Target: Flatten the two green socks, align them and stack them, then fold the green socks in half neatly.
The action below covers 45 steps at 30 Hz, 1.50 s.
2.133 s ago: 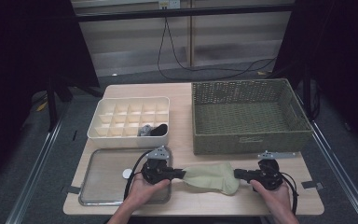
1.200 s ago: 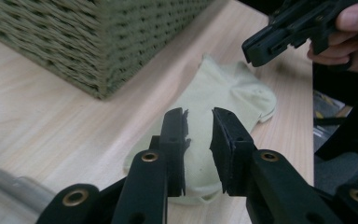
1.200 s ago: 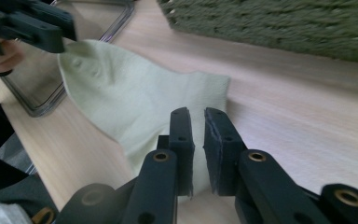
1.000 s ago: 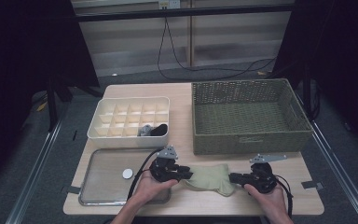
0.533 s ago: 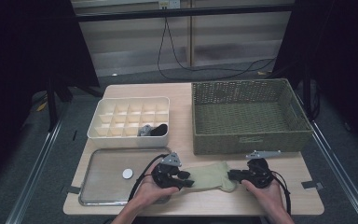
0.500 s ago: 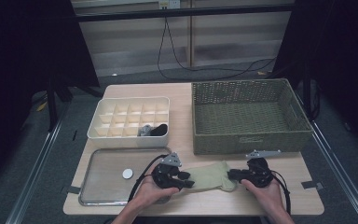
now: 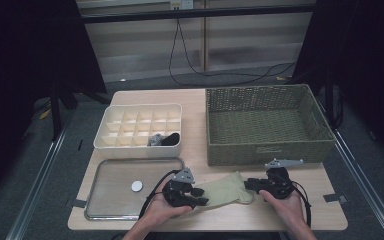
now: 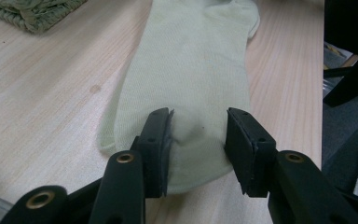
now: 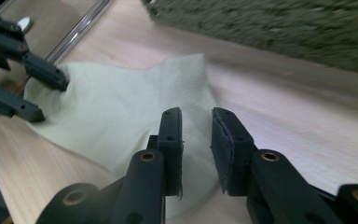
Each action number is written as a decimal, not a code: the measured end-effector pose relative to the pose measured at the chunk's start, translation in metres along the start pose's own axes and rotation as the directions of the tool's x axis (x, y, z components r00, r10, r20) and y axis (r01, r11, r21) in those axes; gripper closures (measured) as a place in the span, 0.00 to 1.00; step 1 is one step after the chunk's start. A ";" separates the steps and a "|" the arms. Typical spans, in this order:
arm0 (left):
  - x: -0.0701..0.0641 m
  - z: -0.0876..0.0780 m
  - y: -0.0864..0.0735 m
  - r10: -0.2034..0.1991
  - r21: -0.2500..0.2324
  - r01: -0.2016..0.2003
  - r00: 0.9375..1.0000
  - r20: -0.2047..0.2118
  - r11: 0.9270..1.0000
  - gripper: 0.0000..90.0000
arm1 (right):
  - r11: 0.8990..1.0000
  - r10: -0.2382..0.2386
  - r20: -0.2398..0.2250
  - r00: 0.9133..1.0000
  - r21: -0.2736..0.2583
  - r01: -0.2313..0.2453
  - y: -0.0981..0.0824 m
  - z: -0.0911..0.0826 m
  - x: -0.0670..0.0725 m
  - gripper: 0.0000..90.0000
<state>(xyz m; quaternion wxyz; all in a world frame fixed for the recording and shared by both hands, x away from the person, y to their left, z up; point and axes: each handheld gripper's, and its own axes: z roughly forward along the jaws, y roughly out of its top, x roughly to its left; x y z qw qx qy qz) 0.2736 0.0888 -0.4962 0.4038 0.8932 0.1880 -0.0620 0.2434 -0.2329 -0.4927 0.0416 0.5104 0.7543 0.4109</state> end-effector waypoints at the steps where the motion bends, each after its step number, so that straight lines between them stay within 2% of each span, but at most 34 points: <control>1: 0.000 0.000 0.000 0.000 0.001 0.000 1.000 -0.001 1.000 0.67 | 1.000 0.004 0.012 1.000 -0.005 -0.004 0.001 -0.002 -0.002 0.81; 5: 0.000 0.000 0.000 -0.013 0.000 0.013 1.000 0.000 1.000 0.69 | 1.000 0.021 0.029 0.999 -0.022 -0.020 0.001 -0.005 -0.011 0.75; 8: -0.001 0.001 0.000 -0.015 -0.005 0.014 1.000 -0.004 1.000 0.70 | 1.000 0.023 0.034 0.999 -0.010 -0.023 0.001 -0.003 -0.014 0.71; 16: -0.003 0.002 -0.001 -0.031 -0.018 0.031 1.000 -0.001 0.999 0.70 | 1.000 0.001 0.030 1.000 0.016 -0.001 0.001 0.003 -0.013 0.66; 22: -0.002 0.002 -0.001 -0.044 -0.017 0.044 0.999 0.012 0.999 0.70 | 0.999 -0.019 0.028 0.999 0.028 0.018 0.001 0.006 -0.010 0.65; 25: -0.003 0.001 0.000 -0.034 -0.004 0.034 0.999 0.012 0.999 0.70 | 0.998 -0.045 0.042 0.998 0.034 0.043 0.001 0.007 -0.007 0.69; 29: -0.003 -0.001 0.002 -0.034 -0.009 0.034 0.999 0.008 0.999 0.70 | 0.995 -0.089 0.072 0.993 0.050 0.085 0.000 0.008 -0.002 0.77; 30: -0.003 -0.001 0.004 -0.037 -0.025 0.037 0.999 0.012 0.999 0.71 | 0.994 -0.097 0.079 0.992 0.049 0.094 0.000 0.008 -0.002 0.78; 35: -0.003 -0.002 0.014 -0.032 -0.046 0.032 0.999 0.014 0.998 0.72 | 0.995 -0.095 0.070 0.993 0.050 0.092 0.000 0.008 -0.003 0.87; 40: -0.006 0.008 0.030 -0.010 -0.071 0.012 0.999 0.031 0.997 0.73 | 0.995 -0.091 0.059 0.994 0.055 0.088 0.000 0.009 -0.001 0.91; 45: -0.005 0.026 0.044 0.009 -0.032 -0.008 0.999 0.032 0.999 0.75 | 0.996 -0.076 0.052 0.996 0.051 0.073 0.000 0.010 -0.002 0.92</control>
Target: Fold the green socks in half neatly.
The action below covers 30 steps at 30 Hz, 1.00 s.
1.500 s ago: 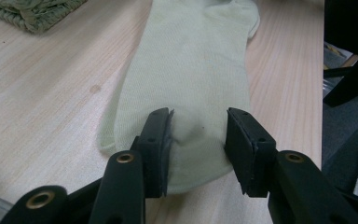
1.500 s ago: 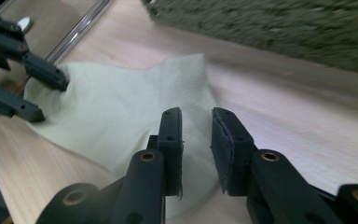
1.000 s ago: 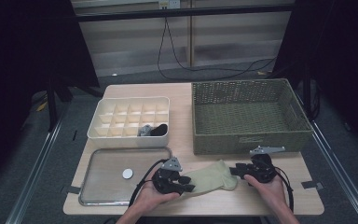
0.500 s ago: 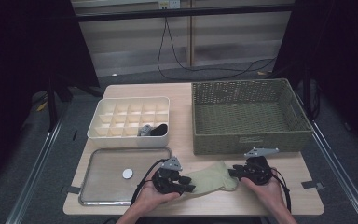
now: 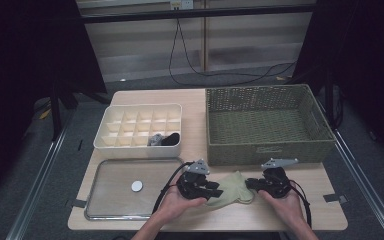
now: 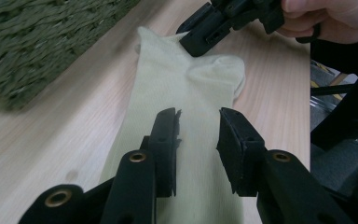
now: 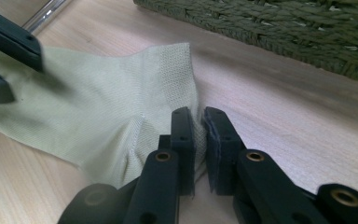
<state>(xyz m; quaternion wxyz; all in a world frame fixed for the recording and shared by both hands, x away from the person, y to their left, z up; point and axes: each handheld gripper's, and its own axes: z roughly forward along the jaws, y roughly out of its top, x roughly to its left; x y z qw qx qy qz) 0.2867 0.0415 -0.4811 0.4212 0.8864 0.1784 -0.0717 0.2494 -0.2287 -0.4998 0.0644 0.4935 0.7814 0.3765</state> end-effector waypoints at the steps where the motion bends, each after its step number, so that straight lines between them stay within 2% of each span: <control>1: 0.001 0.003 0.002 0.001 0.003 -0.001 1.000 0.005 1.000 0.76 | 1.000 0.005 -0.002 1.000 0.000 -0.005 0.000 0.000 0.000 0.92; 3: 0.004 0.008 0.004 -0.016 0.012 0.016 1.000 0.010 1.000 0.77 | 1.000 0.011 -0.013 1.000 0.000 -0.011 0.001 0.001 -0.001 0.92; 4: 0.005 0.011 0.004 -0.014 0.032 0.014 1.000 -0.002 0.999 0.77 | 1.000 0.012 -0.016 1.000 0.002 -0.012 0.001 0.001 -0.001 0.92; 5: 0.006 0.013 0.004 -0.015 0.024 0.015 1.000 0.016 1.000 0.78 | 1.000 0.014 -0.020 1.000 0.001 -0.014 0.001 0.001 -0.001 0.93; 7: 0.006 0.018 0.003 -0.008 0.053 0.008 1.000 0.006 0.999 0.79 | 1.000 0.016 -0.022 1.000 0.002 -0.016 0.002 0.001 -0.001 0.93; 9: 0.004 0.021 0.001 -0.017 0.045 0.017 1.000 0.003 0.999 0.79 | 1.000 0.023 -0.027 0.999 -0.001 -0.023 0.002 0.000 -0.001 0.93; 10: 0.003 0.022 0.000 -0.016 0.029 0.016 1.000 0.025 0.999 0.79 | 1.000 0.021 -0.027 0.999 -0.004 -0.021 0.002 0.000 0.000 0.93; 12: 0.002 0.022 -0.001 -0.019 0.032 0.018 1.000 0.020 0.999 0.79 | 1.000 0.022 -0.034 0.999 -0.013 -0.022 0.003 -0.002 0.001 0.93; 14: 0.002 0.023 -0.003 -0.016 0.036 0.016 1.000 -0.002 0.999 0.79 | 0.999 0.026 -0.042 0.999 -0.025 -0.027 0.004 -0.005 0.002 0.93; 15: 0.002 0.023 -0.004 -0.015 0.034 0.015 1.000 0.011 0.999 0.79 | 0.999 0.027 -0.045 0.999 -0.029 -0.029 0.004 -0.006 0.002 0.93; 19: 0.002 0.023 -0.003 -0.005 0.051 0.005 1.000 0.002 0.999 0.78 | 0.998 0.035 -0.060 0.998 -0.041 -0.037 0.005 -0.008 0.003 0.93; 22: 0.003 0.024 -0.004 -0.003 0.041 0.003 1.000 0.010 0.999 0.78 | 0.998 0.036 -0.071 0.997 -0.057 -0.040 0.007 -0.011 0.004 0.93; 29: 0.003 0.021 -0.004 0.003 0.054 -0.003 1.000 -0.001 0.999 0.78 | 0.995 0.041 -0.097 0.994 -0.092 -0.050 0.011 -0.018 0.008 0.93; 30: 0.004 0.021 -0.005 0.001 0.043 -0.001 1.000 -0.001 0.999 0.78 | 0.994 0.038 -0.102 0.994 -0.098 -0.048 0.012 -0.018 0.008 0.93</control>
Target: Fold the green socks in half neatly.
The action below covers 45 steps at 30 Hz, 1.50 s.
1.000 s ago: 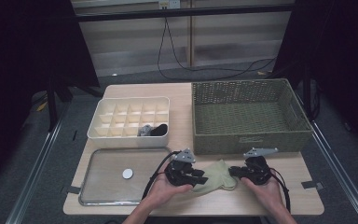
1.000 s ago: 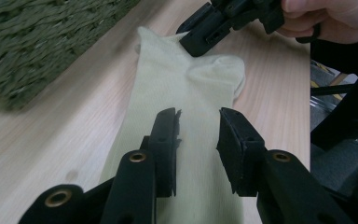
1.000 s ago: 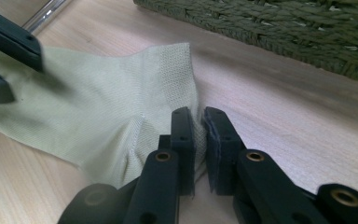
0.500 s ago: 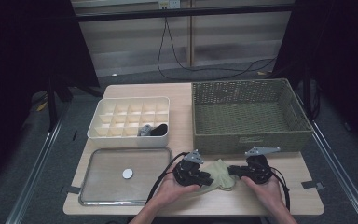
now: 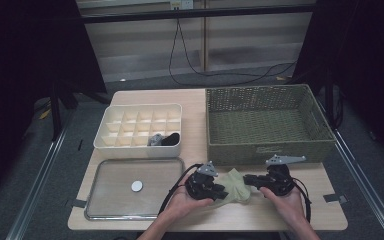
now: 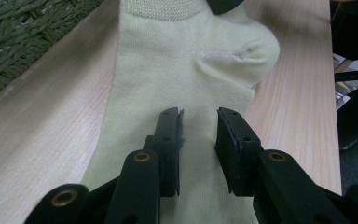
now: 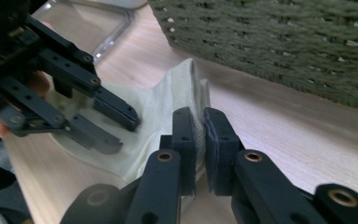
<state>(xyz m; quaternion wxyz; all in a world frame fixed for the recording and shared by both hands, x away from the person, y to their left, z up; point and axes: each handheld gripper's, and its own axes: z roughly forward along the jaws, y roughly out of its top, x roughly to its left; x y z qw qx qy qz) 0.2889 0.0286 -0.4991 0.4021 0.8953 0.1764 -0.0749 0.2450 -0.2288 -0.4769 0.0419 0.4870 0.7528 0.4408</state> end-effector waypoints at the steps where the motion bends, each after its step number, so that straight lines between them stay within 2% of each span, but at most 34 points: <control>1: 0.000 0.000 0.000 -0.006 -0.003 0.006 1.000 -0.004 1.000 0.78 | 1.000 0.001 -0.004 1.000 -0.004 -0.001 0.001 -0.001 0.001 0.93; 2: 0.001 -0.001 0.000 -0.001 0.008 0.001 1.000 -0.007 1.000 0.78 | 1.000 -0.001 -0.007 1.000 -0.007 0.001 0.001 -0.001 0.001 0.93; 6: 0.001 0.001 0.000 -0.001 -0.001 0.001 1.000 -0.012 1.000 0.79 | 1.000 -0.007 -0.027 1.000 -0.020 0.006 0.005 -0.003 0.007 0.93; 7: 0.002 0.002 0.000 -0.009 -0.017 0.009 1.000 0.001 1.000 0.79 | 1.000 -0.006 -0.032 0.999 -0.025 0.005 0.007 -0.004 0.009 0.93; 10: 0.001 0.002 0.000 0.002 -0.009 -0.002 1.000 -0.015 1.000 0.78 | 0.999 -0.011 -0.045 0.999 -0.035 0.009 0.011 -0.004 0.013 0.93; 21: 0.002 0.006 0.002 -0.014 -0.024 0.014 1.000 0.015 1.000 0.77 | 0.997 -0.043 -0.086 0.995 -0.066 0.037 0.022 -0.002 0.027 0.93; 22: 0.001 0.007 0.003 -0.007 -0.022 0.007 1.000 0.003 1.000 0.77 | 0.997 -0.041 -0.088 0.995 -0.070 0.035 0.023 -0.002 0.028 0.93; 32: -0.003 0.014 0.011 0.010 0.005 -0.010 1.000 0.001 1.000 0.76 | 0.995 -0.050 -0.095 0.994 -0.087 0.042 0.020 -0.006 0.029 0.93; 38: -0.003 0.017 0.015 0.003 -0.004 -0.003 1.000 0.016 1.000 0.74 | 0.995 -0.046 -0.099 0.994 -0.088 0.037 0.018 -0.008 0.029 0.93; 40: -0.002 0.013 0.016 -0.002 0.006 0.002 1.000 0.016 1.000 0.73 | 0.995 -0.047 -0.095 0.994 -0.091 0.038 0.018 -0.008 0.027 0.93; 41: -0.002 0.011 0.015 -0.011 -0.005 0.011 1.000 0.023 1.000 0.73 | 0.995 -0.045 -0.097 0.994 -0.094 0.036 0.018 -0.009 0.026 0.93; 42: -0.003 0.007 0.015 -0.008 0.002 0.008 1.000 0.015 1.000 0.72 | 0.995 -0.042 -0.097 0.994 -0.096 0.033 0.018 -0.010 0.025 0.93; 43: -0.003 0.005 0.013 -0.002 -0.011 0.002 1.000 0.014 1.000 0.72 | 0.995 -0.040 -0.094 0.995 -0.098 0.031 0.018 -0.012 0.023 0.93; 45: -0.003 -0.003 0.011 0.004 -0.017 -0.004 1.000 -0.014 1.000 0.71 | 0.994 -0.034 -0.084 0.996 -0.107 0.025 0.018 -0.016 0.020 0.93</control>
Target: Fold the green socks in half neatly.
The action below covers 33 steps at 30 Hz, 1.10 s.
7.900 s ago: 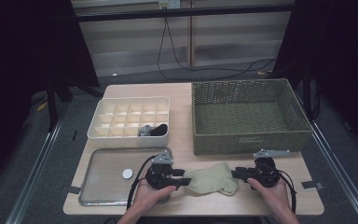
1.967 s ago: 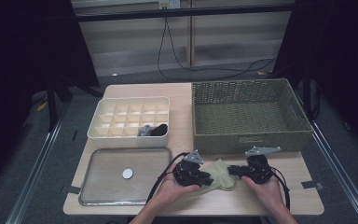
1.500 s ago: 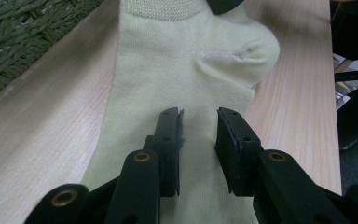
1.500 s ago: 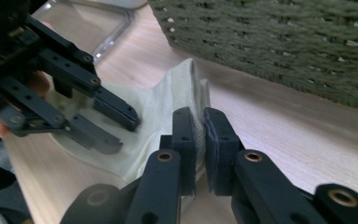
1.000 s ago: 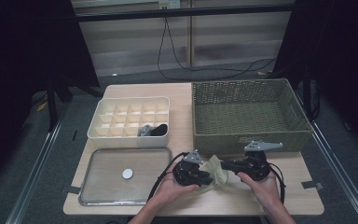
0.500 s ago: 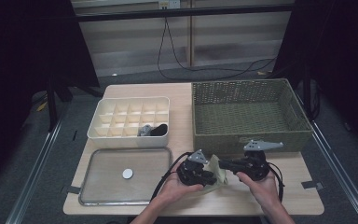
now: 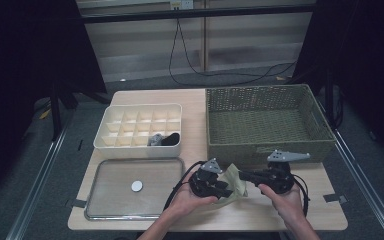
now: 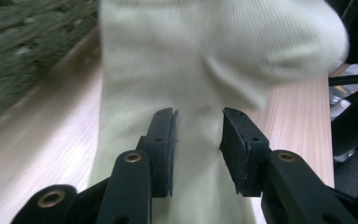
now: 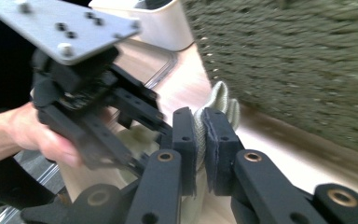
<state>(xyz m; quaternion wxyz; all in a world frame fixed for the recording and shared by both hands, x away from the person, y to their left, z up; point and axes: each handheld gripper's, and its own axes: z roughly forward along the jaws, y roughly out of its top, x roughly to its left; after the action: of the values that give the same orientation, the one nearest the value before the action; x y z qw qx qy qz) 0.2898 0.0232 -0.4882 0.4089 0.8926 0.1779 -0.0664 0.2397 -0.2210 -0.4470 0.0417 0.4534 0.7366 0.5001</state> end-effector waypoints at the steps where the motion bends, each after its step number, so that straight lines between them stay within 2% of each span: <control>1: 0.001 -0.004 -0.001 -0.002 -0.002 0.002 1.000 -0.007 1.000 0.70 | 1.000 0.001 0.001 1.000 -0.003 -0.001 0.000 -0.002 -0.002 0.93; 3: 0.003 -0.010 -0.005 -0.009 0.004 0.009 1.000 -0.017 1.000 0.67 | 1.000 0.005 0.011 1.000 -0.004 -0.005 0.000 -0.003 -0.004 0.93; 6: 0.006 -0.022 -0.013 -0.025 -0.020 0.024 0.999 -0.032 0.999 0.67 | 1.000 0.008 0.017 1.000 -0.005 -0.008 0.000 -0.004 -0.005 0.93; 12: 0.003 -0.051 -0.029 -0.018 -0.041 0.015 0.997 -0.072 0.999 0.67 | 1.000 -0.006 0.031 1.000 0.005 0.006 0.000 -0.001 -0.005 0.93; 18: -0.001 -0.071 -0.049 -0.011 -0.054 0.007 0.997 -0.071 0.998 0.71 | 1.000 -0.017 0.032 0.999 0.013 0.017 0.001 0.001 0.000 0.93; 22: 0.000 -0.068 -0.055 -0.018 -0.040 0.016 0.998 -0.064 0.999 0.74 | 0.999 -0.024 0.031 0.999 0.025 0.023 0.001 0.006 0.003 0.93; 26: 0.001 -0.062 -0.056 -0.008 -0.016 0.007 0.998 -0.059 1.000 0.75 | 0.999 -0.030 0.019 0.999 0.037 0.029 0.001 0.012 0.007 0.93; 33: -0.001 -0.059 -0.057 -0.019 -0.033 0.017 0.999 -0.048 0.999 0.75 | 0.994 -0.058 -0.006 0.998 0.092 0.058 0.002 0.026 0.015 0.93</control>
<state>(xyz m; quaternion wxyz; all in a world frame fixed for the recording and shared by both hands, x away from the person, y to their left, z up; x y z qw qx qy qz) 0.2665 0.1015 -0.4895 0.4184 0.8855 0.1968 -0.0458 0.2456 -0.1920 -0.4530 0.0341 0.4323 0.7718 0.4651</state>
